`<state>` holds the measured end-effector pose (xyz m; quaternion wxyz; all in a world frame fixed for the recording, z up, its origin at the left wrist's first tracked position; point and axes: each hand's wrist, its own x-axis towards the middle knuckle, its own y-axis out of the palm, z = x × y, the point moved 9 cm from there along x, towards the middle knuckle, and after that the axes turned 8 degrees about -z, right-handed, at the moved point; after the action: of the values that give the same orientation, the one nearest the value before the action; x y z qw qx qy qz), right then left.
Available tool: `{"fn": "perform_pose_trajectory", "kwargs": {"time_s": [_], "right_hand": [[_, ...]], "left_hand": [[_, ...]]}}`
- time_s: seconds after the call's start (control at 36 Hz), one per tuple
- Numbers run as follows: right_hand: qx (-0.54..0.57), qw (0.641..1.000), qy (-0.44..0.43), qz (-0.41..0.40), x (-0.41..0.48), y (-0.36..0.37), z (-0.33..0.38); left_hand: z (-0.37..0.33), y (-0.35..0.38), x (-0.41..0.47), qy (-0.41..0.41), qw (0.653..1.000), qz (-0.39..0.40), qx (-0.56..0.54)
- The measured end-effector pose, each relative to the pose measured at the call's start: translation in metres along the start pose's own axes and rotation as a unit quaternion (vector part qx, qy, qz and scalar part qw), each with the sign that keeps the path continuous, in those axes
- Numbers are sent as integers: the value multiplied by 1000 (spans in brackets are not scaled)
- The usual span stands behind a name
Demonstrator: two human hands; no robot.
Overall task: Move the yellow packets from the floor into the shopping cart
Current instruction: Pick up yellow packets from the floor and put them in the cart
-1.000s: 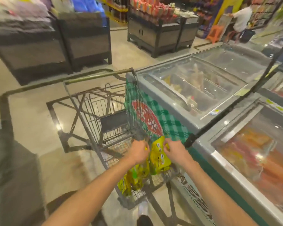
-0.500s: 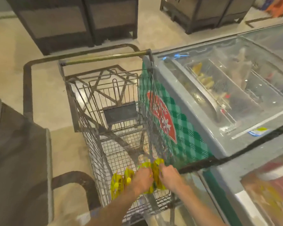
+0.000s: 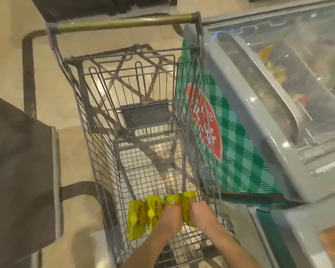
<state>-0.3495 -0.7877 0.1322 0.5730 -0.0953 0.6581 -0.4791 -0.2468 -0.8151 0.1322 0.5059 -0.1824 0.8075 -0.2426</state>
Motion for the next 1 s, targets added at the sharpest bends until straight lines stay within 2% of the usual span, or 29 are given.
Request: {"fn": "perform_pose_trajectory", "kwargs": {"time_s": [0.17, 0.25, 0.39, 0.58, 0.72, 0.89, 1.0], "right_hand": [[9, 1000, -7, 11, 6, -3, 1], [20, 1000, -8, 12, 3, -12, 1], [63, 994, -57, -62, -25, -94, 24], [78, 976, -119, -165, -75, -196, 45], [55, 954, -156, -251, -123, -272, 56], [61, 932, -156, -320, -183, -348, 59], [71, 918, -161, -355, -215, -368, 69]], "left_hand": [[-2, -10, 8, 36, 999, 14, 37], [7, -36, 8, 39, 998, -21, 43], [1, -121, -14, 82, 989, -125, 5], [-36, -223, -78, 163, 968, -192, 8], [-74, -290, -142, 232, 936, -259, 53], [-111, -352, -206, 274, 902, -327, 72], [-121, -366, -234, 285, 886, -355, 87]]}}
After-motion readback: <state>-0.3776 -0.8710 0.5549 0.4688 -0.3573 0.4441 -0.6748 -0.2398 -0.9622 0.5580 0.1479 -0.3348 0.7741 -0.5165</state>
